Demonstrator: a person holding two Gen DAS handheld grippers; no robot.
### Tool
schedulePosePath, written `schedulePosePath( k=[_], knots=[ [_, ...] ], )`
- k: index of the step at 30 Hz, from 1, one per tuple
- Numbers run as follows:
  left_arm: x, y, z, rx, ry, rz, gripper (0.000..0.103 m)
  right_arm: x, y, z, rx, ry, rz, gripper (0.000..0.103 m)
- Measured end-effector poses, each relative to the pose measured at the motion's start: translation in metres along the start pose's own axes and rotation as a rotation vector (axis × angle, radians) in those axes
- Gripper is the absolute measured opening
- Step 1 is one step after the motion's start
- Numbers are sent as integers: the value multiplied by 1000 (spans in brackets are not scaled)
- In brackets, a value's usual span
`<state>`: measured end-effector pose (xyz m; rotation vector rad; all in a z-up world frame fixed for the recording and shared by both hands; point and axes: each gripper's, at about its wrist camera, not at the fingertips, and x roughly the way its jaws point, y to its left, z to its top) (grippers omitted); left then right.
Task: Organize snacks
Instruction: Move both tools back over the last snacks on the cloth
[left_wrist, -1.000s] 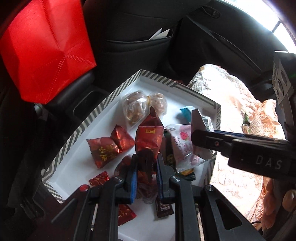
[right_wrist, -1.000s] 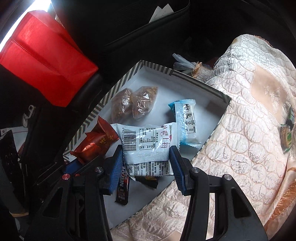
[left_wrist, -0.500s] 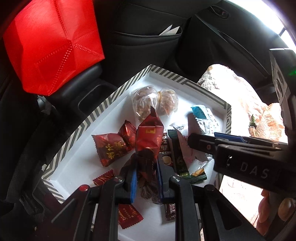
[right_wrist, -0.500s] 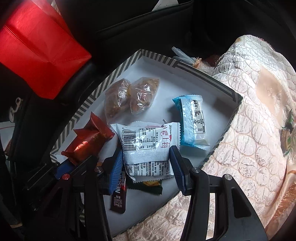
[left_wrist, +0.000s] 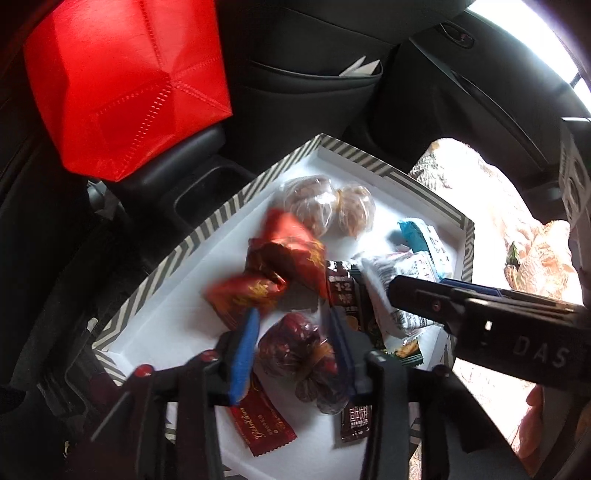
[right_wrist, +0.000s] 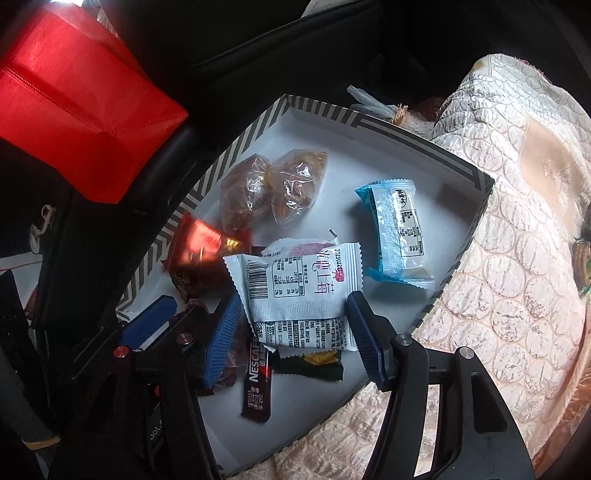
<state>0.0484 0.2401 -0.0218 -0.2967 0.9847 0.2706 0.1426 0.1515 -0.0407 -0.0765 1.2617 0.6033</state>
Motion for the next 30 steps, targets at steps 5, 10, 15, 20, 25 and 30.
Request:
schedulePosePath(
  k=[5,10,15,20,25,30],
  knots=[
    [-4,-2,0,-2,-20,0,59,-15,-1,-1,10,-27,34,60],
    [-10,-8,1,6,-32,12,74,-36,-13,-8,25,-67,40,60],
    [-14,-21,2,27,-31,2,83,-54,-32,-15,53,-96,24,60],
    [-15,-39,1,72,-12,-11,84,-71,-59,-20,84,-120,-13,60],
    [-13,-66,2,126,5,-29,84,-91,-99,-24,144,-149,-50,60],
    [-10,-102,5,195,9,-54,84,-112,-149,-29,220,-171,-97,60]
  ],
)
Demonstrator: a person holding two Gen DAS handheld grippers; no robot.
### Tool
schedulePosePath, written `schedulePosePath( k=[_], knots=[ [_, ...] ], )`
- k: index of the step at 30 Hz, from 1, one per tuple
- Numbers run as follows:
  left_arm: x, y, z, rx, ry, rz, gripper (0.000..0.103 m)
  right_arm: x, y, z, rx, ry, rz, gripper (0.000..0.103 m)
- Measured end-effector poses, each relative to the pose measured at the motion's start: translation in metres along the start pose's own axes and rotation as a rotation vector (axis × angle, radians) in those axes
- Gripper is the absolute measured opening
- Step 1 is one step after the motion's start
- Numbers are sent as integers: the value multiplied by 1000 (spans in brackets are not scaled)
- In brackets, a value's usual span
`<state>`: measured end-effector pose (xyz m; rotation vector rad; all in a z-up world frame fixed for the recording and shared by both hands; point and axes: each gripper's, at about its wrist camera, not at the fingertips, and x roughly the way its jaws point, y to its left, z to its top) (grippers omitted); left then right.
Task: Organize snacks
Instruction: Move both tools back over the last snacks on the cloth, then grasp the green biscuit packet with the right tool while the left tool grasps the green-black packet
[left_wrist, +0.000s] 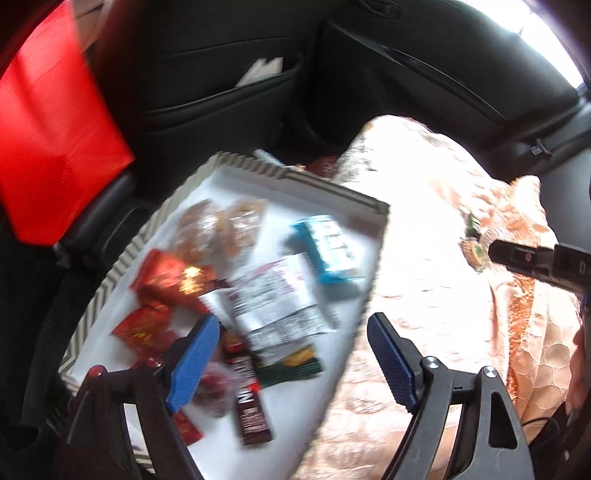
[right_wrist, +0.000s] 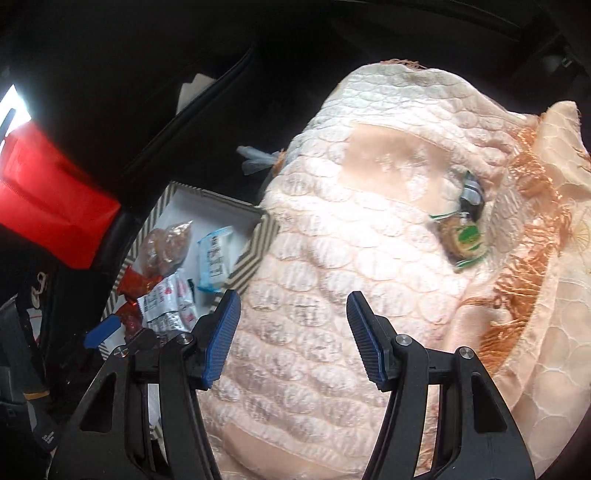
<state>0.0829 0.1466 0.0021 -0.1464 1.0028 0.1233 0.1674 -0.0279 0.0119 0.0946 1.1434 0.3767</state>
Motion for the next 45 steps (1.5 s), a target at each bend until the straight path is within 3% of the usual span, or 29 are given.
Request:
schedulePosePath(
  k=[10,17,28,34,37,39,45],
  knots=[
    [29,-91,23,172,49,-99,84,-16,-99,27,150,-26,-97,60],
    [63,-146,33,181,127,-146,84,2,-134,48,191,24,-106,62],
    [85,-140,33,166,167,-111,84,78,-154,68,40,223,-94,66],
    [91,-137,37,160,172,-101,84,113,-149,73,-41,327,-134,67],
    [94,-139,40,164,173,-94,84,124,-150,75,-47,333,-189,68],
    [94,-140,44,169,168,-93,84,121,-149,74,-56,314,-223,54],
    [107,-151,66,179,151,-100,84,80,-159,70,14,217,-174,50]
  ],
)
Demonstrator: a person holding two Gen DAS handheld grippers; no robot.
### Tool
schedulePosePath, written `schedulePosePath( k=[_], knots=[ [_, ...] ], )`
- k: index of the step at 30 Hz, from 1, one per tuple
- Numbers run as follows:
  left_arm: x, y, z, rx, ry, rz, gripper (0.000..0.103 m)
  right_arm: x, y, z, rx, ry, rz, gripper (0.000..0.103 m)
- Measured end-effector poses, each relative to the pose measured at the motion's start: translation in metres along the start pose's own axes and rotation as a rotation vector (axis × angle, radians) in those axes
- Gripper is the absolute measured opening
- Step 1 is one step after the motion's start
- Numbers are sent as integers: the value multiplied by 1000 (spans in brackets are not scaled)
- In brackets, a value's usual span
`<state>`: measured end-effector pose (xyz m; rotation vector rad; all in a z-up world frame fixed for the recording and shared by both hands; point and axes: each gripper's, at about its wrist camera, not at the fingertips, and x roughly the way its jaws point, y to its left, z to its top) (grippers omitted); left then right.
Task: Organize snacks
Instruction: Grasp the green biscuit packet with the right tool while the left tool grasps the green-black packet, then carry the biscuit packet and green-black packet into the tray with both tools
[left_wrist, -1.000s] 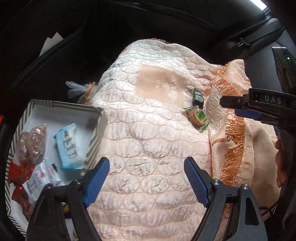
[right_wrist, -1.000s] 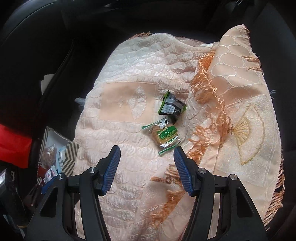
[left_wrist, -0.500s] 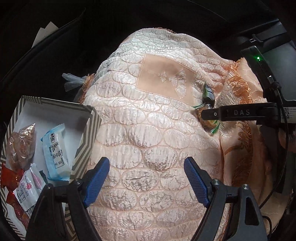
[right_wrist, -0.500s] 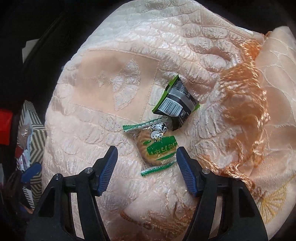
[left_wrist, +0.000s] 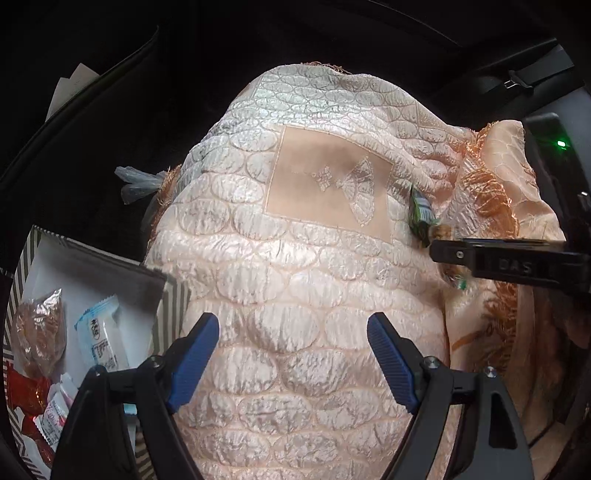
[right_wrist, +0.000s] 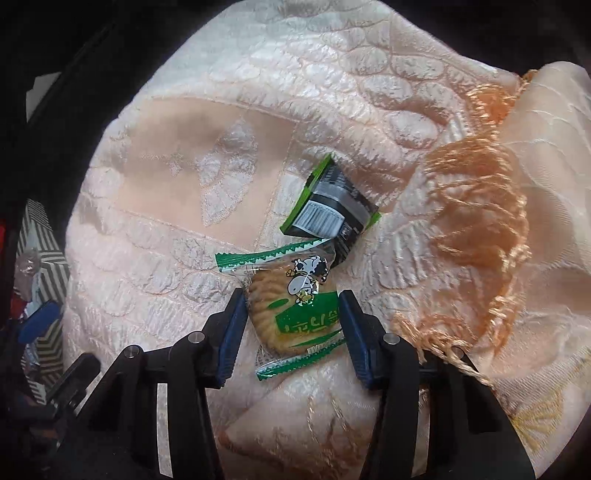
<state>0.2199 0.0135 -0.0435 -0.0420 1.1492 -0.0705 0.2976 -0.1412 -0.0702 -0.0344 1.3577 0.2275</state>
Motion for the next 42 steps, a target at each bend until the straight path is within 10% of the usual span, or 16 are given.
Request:
schedulePosePath(
  k=[10,21,25,42],
  knots=[
    [34,-53,63,48,-9,-52,84,-79,-64,-4,304,-282,157,50],
    [105,-114,97,90,78,-59,84,-77,-76,-1,373,-297,252,50],
    [104,-124,100,99,54,-120,32,-82,-78,-1,371,-312,262,50],
    [95,-118,96,65,92,-220,21,-81,-89,-4,403,-333,252,50]
  ],
)
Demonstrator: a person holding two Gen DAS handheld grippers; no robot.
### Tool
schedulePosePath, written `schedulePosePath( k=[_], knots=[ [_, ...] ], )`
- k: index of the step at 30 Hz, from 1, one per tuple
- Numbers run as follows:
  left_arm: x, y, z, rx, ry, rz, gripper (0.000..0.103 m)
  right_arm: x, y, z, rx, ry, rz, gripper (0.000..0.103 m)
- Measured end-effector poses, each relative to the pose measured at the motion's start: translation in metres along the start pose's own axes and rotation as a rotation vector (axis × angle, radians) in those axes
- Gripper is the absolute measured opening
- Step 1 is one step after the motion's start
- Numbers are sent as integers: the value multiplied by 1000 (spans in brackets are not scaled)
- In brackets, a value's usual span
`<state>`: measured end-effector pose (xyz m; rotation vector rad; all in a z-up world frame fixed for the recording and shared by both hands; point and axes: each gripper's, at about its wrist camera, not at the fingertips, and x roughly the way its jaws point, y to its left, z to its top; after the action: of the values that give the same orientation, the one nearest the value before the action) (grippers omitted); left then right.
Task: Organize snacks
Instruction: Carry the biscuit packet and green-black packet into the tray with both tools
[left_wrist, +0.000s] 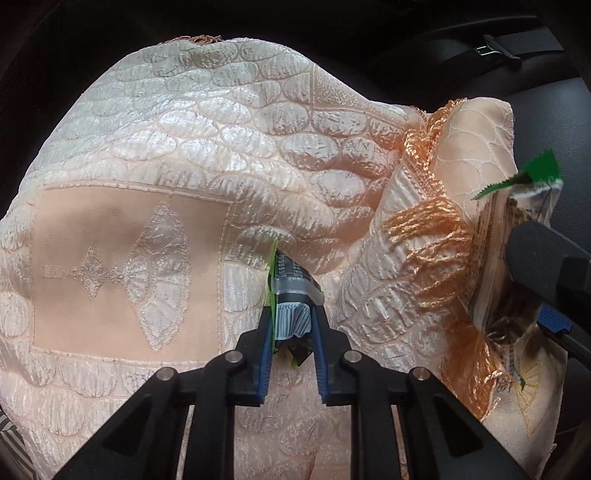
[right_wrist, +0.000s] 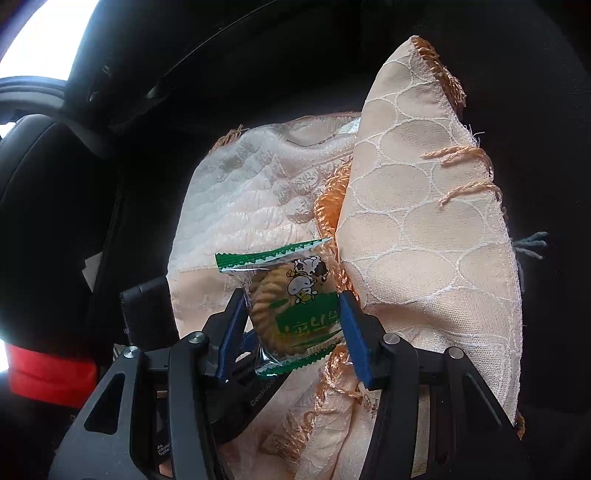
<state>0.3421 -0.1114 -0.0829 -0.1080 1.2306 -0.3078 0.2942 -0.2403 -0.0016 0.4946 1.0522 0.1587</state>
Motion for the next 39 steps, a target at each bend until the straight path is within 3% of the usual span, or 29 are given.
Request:
schedulePosePath(
  k=[6,15,25,39],
  knots=[
    [-39,18,-22,-16,-27,11,21,-1,6,-2,-22,3,1,50],
    [-110,50,-71,-8,-121,161,21,-1,50,-24,-161,32,-1,50],
    [-173,91,-124,-49,-202,239,21,-2,114,-97,-337,74,18,50],
    [-247,157,-200,-163,-279,316,21,0,184,-187,-449,142,80,50]
  ],
)
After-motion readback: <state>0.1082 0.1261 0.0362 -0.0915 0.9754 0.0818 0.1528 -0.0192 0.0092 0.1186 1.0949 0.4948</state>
